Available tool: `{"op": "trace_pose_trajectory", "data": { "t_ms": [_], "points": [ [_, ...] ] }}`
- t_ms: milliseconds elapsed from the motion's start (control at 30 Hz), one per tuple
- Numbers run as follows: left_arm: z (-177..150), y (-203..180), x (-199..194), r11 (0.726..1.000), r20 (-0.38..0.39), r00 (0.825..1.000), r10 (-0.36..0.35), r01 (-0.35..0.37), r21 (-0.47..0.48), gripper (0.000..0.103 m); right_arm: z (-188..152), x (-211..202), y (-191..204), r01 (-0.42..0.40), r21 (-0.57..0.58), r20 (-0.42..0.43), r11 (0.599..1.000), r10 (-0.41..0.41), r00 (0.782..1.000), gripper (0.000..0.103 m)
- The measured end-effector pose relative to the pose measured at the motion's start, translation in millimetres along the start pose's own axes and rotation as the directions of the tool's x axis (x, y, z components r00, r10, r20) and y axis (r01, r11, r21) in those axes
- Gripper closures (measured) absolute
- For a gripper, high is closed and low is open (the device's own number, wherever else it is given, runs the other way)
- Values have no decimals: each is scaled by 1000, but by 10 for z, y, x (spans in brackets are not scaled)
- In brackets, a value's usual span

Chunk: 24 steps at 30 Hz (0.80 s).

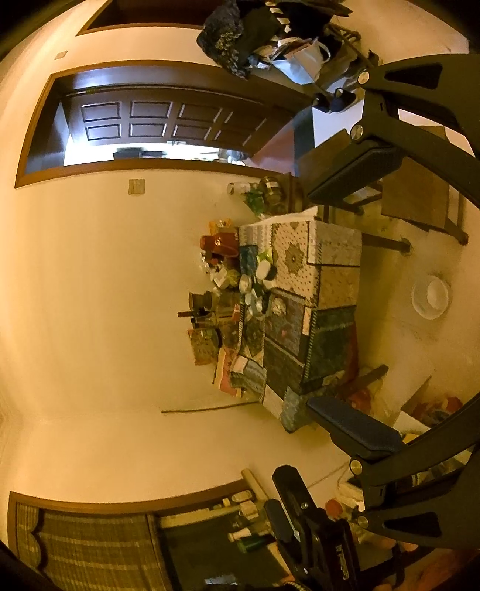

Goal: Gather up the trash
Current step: 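Move both tools forward over the trash on the table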

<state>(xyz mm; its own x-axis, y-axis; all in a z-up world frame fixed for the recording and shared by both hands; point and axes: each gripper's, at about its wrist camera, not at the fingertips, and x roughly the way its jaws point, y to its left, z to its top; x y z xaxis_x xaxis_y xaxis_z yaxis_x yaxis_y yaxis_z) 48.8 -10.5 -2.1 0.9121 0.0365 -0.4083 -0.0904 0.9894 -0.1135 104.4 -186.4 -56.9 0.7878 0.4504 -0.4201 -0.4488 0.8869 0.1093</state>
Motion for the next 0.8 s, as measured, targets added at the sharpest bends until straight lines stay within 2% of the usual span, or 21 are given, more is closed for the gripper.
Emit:
{"op": "trace_pose_trajectory", "data": {
  "t_ms": [167,333,567,800],
  "points": [
    [166,76,297,1000,8,1000,19,-19,-12,0,124,210,-108,16,12,4,1000,-16,1000,0],
    [308,298,777,999,2,1000,26,-26,-31,0,199,553,-168,36,21,-11,999,-36,999,0],
    [637,697,1586,999,-15,1000,10,-10,-31,0,415,1206,-103,55,58,-46,997,-53,998,0],
    [1000,1126,2351,1000,-50,999,-21,21,14,0,701,1912,58,77,117,-104,990,-65,992,0]
  ]
}}
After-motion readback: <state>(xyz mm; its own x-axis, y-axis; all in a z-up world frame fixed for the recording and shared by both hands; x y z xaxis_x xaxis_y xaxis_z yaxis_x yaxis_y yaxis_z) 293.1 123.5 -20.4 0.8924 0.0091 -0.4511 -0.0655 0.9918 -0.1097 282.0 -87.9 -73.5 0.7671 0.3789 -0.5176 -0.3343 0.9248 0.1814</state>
